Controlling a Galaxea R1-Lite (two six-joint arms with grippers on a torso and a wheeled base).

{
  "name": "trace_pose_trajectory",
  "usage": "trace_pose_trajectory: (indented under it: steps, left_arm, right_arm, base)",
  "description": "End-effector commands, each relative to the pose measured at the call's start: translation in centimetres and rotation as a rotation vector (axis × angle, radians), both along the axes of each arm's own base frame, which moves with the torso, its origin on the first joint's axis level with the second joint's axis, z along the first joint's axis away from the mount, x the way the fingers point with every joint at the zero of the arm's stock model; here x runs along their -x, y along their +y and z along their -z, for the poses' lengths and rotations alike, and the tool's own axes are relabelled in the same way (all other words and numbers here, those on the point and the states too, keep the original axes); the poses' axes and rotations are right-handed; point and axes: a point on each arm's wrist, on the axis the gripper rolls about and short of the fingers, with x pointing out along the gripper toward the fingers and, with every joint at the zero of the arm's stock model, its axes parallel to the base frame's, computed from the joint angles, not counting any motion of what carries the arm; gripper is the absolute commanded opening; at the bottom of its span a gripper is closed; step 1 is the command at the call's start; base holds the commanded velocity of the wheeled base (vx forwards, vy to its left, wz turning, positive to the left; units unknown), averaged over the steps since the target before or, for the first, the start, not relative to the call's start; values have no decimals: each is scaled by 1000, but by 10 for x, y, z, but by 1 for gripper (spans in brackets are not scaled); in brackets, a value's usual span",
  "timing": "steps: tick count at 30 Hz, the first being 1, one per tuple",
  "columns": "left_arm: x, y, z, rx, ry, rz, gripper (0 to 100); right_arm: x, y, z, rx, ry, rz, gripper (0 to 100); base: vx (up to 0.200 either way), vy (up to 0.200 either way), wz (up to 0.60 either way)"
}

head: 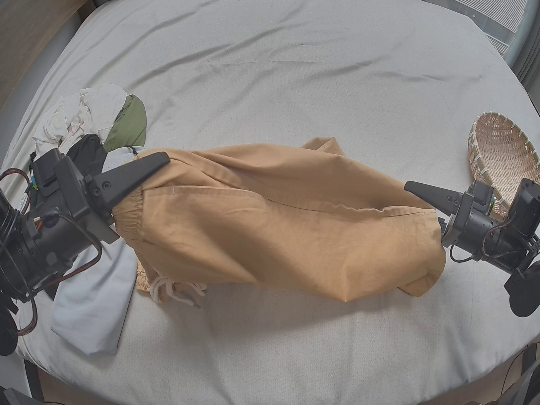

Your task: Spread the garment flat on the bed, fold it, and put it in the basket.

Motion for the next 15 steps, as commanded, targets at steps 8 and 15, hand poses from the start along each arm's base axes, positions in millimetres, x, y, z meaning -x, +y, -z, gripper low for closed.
trace_pose_trajectory:
  steps: [8,15]
  left_arm:
    - [1,1,2,12,-18,0,0]
    - [2,1,2,12,-18,0,0]
  right_arm:
    - [1,0,-1,-2,-5,0,100]
    - [1,0,0,-1,1,2,0]
  base:
    - [0,0,0]
    - [0,0,0]
